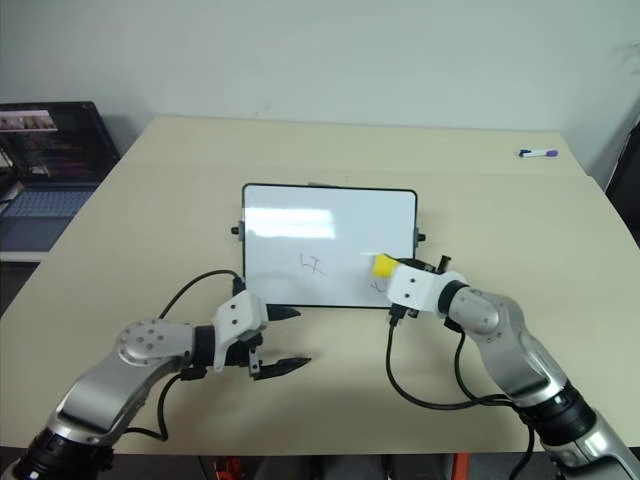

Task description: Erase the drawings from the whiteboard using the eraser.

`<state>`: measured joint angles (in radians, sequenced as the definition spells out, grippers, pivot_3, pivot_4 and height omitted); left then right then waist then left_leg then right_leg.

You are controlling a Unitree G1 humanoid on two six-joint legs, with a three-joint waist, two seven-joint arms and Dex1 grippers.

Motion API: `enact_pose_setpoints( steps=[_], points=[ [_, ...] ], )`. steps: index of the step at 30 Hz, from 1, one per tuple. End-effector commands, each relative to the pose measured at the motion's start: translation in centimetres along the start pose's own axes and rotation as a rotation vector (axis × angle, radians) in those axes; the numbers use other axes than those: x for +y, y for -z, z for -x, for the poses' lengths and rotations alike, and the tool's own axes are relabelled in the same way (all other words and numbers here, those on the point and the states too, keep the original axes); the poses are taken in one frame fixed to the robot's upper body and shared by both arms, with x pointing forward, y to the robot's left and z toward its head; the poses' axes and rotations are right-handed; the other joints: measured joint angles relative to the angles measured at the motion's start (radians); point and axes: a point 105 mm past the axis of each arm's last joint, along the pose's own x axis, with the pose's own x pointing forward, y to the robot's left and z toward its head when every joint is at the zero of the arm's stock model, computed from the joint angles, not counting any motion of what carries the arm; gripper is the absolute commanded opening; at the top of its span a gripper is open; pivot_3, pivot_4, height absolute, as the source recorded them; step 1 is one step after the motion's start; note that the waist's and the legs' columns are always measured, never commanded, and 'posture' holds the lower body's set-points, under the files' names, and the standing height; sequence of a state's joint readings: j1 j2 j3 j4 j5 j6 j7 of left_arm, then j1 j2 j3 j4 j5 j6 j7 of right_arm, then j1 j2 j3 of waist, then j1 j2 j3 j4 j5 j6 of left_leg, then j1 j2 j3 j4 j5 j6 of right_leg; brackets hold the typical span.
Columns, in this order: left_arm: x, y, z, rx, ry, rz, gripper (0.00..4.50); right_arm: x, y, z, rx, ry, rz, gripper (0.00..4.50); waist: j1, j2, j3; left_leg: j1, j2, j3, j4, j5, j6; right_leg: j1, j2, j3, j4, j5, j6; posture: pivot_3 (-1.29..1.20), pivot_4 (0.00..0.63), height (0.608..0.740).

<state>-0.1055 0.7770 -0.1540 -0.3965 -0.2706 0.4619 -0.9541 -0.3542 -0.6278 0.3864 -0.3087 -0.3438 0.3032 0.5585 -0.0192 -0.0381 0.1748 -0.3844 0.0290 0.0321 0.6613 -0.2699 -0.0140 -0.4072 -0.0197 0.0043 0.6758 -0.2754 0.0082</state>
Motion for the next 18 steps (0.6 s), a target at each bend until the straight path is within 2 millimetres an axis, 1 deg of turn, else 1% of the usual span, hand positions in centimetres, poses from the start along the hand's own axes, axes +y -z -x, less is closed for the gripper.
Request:
enact_pose_setpoints(
  steps=[1,5,7,9,11,12,13,17,18],
  points=[
    [-0.5,-1.2,-0.1,-0.030,0.022,-0.030,4.50,1.4,1.4,0.1,0.068,-0.068,0.033,1.27,0.000,0.000,0.000,0.000,0.000,0.000,0.000,0.000,0.000,0.000,0.000,0.000,0.000,0.000,0.000,0.00,0.150,0.740],
    [-0.5,-1.3,-0.2,-0.031,0.017,-0.019,4.50,2.9,1.7,0.8,0.089,-0.169,0.045,1.26,0.000,0.000,0.000,0.002,0.000,0.000,0.001,0.000,0.000,0.001,0.000,0.000,0.001,-0.001,0.001,0.00,0.150,0.740],
    [-0.6,-1.3,-0.2,-0.032,0.016,-0.017,4.50,3.2,1.9,0.9,0.106,-0.195,0.056,1.26,0.000,0.000,0.000,0.003,0.000,0.000,0.001,0.000,0.000,0.002,0.000,0.000,0.002,-0.002,0.004,0.00,0.150,0.740],
    [-0.6,-1.3,-0.2,-0.032,0.015,-0.017,4.50,2.8,2.1,0.8,0.114,-0.173,0.061,1.26,0.000,-0.001,0.000,0.004,0.000,0.000,0.002,0.000,0.000,0.002,0.000,0.000,0.003,-0.002,0.004,0.00,0.150,0.740],
    [-0.6,-1.3,-0.2,-0.033,0.016,-0.017,4.50,-0.6,1.8,0.3,0.109,-0.001,0.067,1.26,0.000,-0.001,0.000,0.004,0.000,0.000,0.002,0.000,0.000,0.002,0.000,0.000,0.004,-0.002,0.004,0.00,0.150,0.740],
    [-0.6,-1.3,-0.3,-0.033,0.016,-0.017,4.50,-1.6,1.7,0.2,0.108,0.046,0.071,1.26,-0.001,0.000,0.000,0.004,0.000,0.000,0.002,0.001,0.000,0.002,0.000,0.000,0.004,-0.002,0.004,0.00,0.150,0.740],
    [-0.6,-1.3,-0.3,-0.034,0.017,-0.017,4.50,-2.2,1.7,0.2,0.107,0.072,0.079,1.26,-0.003,-0.001,0.000,0.004,0.000,0.000,0.002,0.001,0.000,0.002,0.000,0.001,0.004,-0.002,0.004,0.00,0.150,0.740],
    [-0.7,-1.3,-0.3,-0.035,0.018,-0.014,4.50,-1.1,2.4,0.4,0.126,0.010,0.083,1.25,-0.004,-0.001,-0.001,0.004,0.000,0.000,0.002,0.001,0.000,0.002,0.000,0.001,0.004,-0.001,0.004,0.00,0.150,0.740],
    [-0.7,-1.3,-0.3,-0.035,0.018,-0.014,4.50,-0.7,2.6,0.5,0.131,-0.008,0.083,1.25,-0.004,-0.001,-0.001,0.004,0.000,0.000,0.002,0.001,0.000,0.002,0.000,0.001,0.004,0.000,0.002,0.00,0.150,0.740]
  ],
)
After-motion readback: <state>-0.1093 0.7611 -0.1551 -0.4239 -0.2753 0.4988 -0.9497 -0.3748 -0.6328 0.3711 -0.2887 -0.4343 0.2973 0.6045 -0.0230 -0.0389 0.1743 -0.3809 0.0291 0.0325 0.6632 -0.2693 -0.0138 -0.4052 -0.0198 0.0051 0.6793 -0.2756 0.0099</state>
